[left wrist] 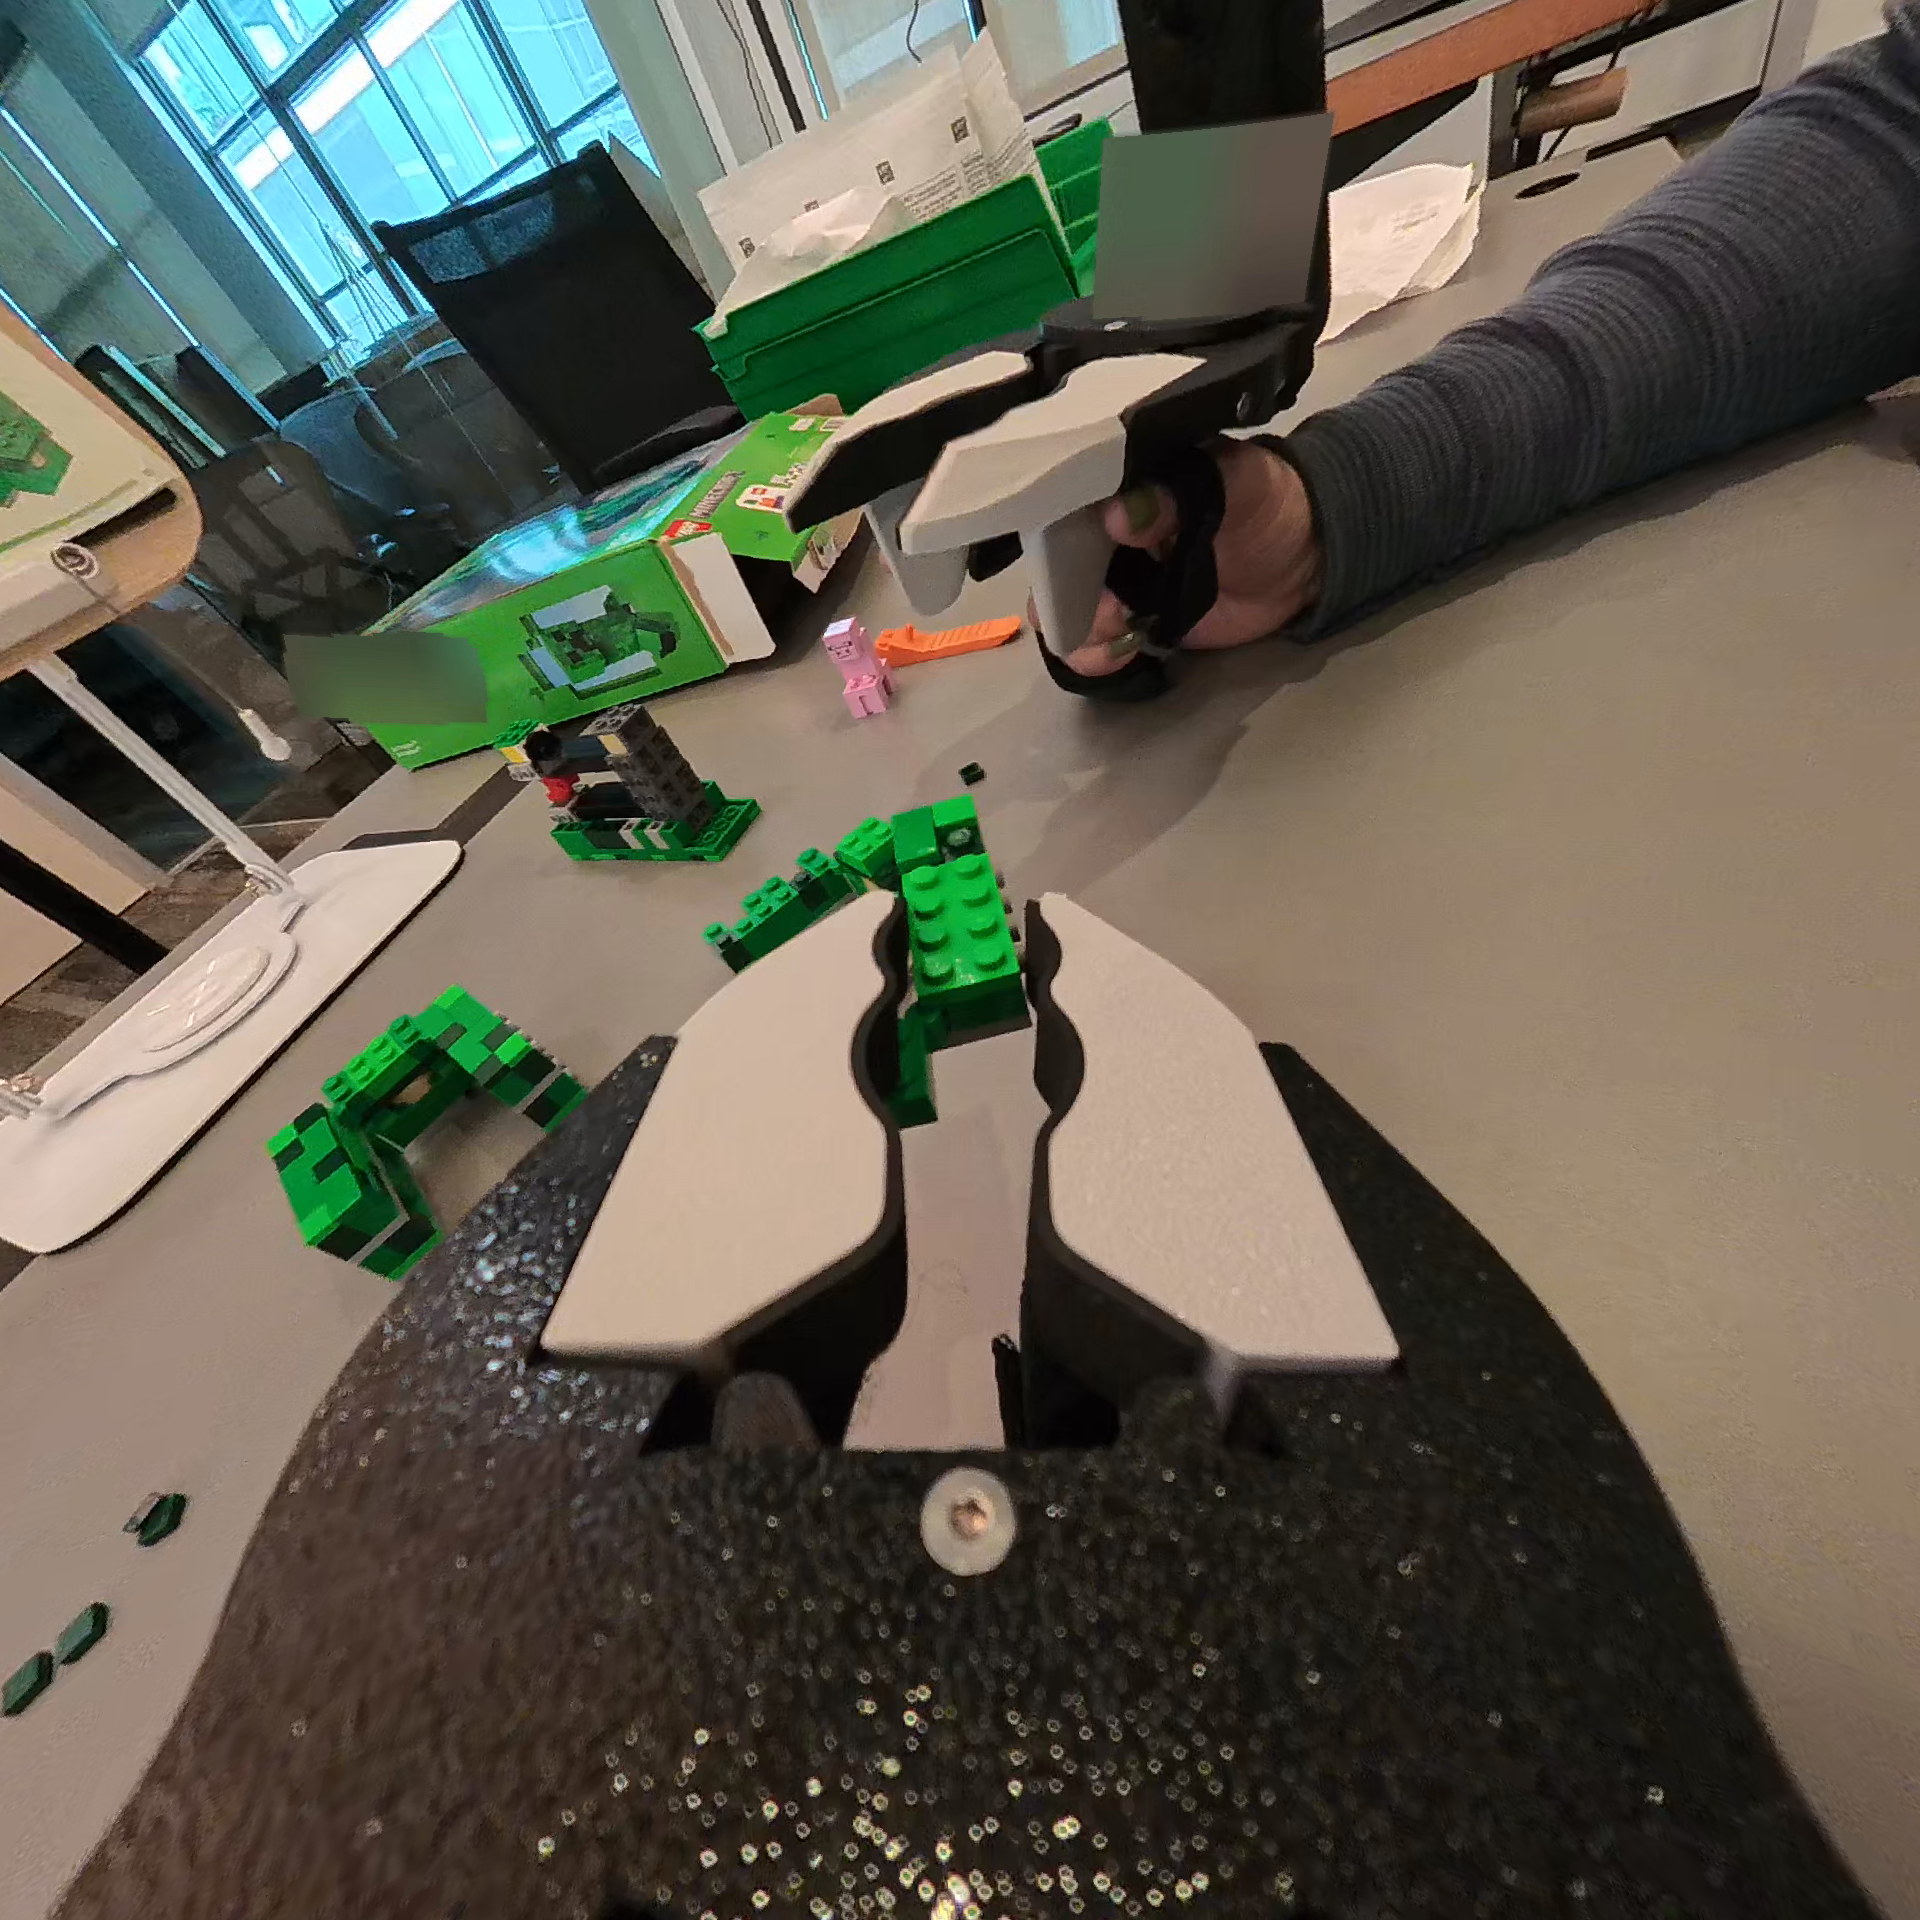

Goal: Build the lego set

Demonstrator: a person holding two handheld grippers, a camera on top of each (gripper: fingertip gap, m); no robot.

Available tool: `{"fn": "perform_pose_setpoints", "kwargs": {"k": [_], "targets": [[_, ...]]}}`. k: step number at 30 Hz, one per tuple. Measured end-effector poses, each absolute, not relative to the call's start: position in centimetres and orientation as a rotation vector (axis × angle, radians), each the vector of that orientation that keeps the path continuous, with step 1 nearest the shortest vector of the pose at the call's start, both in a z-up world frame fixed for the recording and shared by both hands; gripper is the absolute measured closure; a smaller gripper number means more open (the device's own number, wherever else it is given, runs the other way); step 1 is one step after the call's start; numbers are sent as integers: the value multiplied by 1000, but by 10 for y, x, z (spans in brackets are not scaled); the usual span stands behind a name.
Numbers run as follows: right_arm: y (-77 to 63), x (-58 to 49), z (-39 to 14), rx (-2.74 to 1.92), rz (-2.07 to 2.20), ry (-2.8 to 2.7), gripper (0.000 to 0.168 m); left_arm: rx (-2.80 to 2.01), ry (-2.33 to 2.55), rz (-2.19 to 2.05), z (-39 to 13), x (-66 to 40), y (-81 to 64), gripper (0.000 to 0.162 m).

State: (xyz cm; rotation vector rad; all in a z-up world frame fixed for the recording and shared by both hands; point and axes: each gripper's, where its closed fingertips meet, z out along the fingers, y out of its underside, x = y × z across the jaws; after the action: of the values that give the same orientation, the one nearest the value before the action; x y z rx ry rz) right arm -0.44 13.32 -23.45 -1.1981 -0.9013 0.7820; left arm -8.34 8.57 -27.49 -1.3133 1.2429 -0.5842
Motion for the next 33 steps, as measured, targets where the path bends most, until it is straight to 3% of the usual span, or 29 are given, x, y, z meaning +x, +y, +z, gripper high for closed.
{"fn": "perform_pose_setpoints", "kwargs": {"k": [33], "targets": [[131,-5,-232,-1164,762,-913,137,-1245,1205,-422,-264,-91,91,141]]}}
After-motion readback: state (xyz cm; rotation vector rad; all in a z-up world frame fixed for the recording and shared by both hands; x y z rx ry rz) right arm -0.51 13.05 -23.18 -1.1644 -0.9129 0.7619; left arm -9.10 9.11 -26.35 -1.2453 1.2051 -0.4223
